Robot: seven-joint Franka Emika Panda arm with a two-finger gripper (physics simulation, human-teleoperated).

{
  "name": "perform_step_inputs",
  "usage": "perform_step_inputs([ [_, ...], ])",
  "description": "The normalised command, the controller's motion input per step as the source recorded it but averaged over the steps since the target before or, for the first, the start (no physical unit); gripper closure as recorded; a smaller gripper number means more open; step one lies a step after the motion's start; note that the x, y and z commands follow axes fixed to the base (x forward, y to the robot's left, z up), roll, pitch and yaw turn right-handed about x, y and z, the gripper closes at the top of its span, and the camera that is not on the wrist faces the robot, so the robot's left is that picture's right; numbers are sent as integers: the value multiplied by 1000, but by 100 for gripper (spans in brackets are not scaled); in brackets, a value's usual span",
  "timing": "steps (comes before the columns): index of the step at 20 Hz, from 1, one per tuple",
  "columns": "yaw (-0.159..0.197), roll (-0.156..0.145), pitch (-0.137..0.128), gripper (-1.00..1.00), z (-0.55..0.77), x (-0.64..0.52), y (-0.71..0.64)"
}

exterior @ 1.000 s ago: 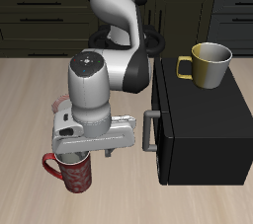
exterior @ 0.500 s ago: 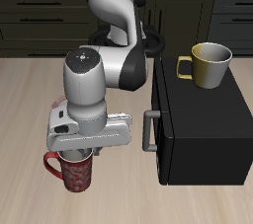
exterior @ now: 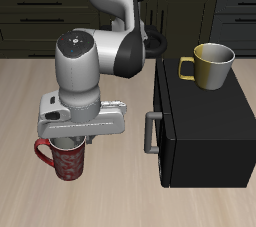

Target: Place the red mug on the plate

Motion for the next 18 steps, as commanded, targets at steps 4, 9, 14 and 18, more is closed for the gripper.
perform_step_inputs([
  [4,14,-20,-49,100,62,-327,-33],
  [9,24,-4,-74,100,88,-413,-89],
  [14,35,-11,-57,100,112,-457,-81],
  [18,47,-15,-75,100,61,-455,-94],
])
